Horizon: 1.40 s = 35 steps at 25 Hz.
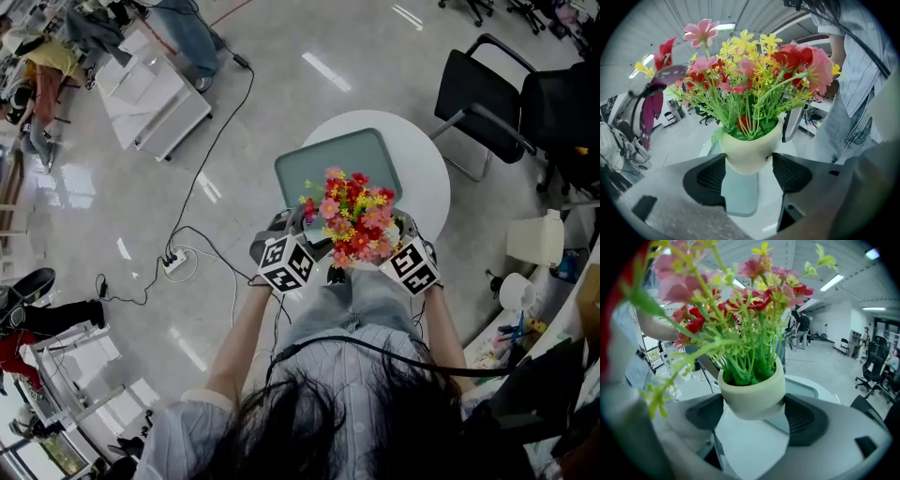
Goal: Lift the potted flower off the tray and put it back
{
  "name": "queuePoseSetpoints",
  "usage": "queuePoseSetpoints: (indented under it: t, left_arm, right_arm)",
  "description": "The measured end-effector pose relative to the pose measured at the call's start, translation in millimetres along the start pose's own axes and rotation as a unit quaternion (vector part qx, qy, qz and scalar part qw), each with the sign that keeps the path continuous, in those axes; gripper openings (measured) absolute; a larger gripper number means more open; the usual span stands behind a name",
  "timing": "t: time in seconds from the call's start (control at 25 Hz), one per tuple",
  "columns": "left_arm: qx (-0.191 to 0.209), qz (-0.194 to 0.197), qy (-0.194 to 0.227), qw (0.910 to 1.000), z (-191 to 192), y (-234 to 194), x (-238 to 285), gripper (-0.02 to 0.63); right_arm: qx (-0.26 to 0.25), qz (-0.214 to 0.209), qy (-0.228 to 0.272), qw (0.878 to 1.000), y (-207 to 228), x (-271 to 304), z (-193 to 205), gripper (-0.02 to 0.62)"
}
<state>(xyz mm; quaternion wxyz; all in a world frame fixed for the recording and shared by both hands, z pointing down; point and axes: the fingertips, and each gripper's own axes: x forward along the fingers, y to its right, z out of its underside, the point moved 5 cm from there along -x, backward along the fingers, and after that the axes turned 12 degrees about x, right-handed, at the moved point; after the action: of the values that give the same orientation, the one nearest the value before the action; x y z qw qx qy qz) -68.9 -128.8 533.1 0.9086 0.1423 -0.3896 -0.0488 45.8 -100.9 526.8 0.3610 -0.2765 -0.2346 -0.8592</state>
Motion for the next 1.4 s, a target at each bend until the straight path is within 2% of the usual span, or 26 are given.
queuePoseSetpoints:
  t: [0.28,0.64,1.0,1.4]
  left_arm:
    - [0.002,-0.009,0.004,1.0000,-7.5,33.1,-19.2,0.301]
    - [-0.008,-0.024,0.002,0.9997,-17.1,59.3,-32.7,0.301]
    - [-0.016,-0.042,-0.007,0.9989,-40.9,78.2,-29.3,0.301]
    - [-0.028,-0.055,-0.026,0.9978,-67.4,111.2,-14.1,0.301]
  right_arm:
    - [-0.002,0.010,0.004,1.000,-32.2,-19.7,12.7,0.390]
    - [-0.006,0.008,0.010,1.000,-53.5,-37.1,21.7,0.390]
    - [-0.022,-0.002,0.012,1.000,-51.8,-62.6,33.2,0.390]
    - [-0.033,-0.020,0.006,0.999,-47.5,-90.5,63.6,0.390]
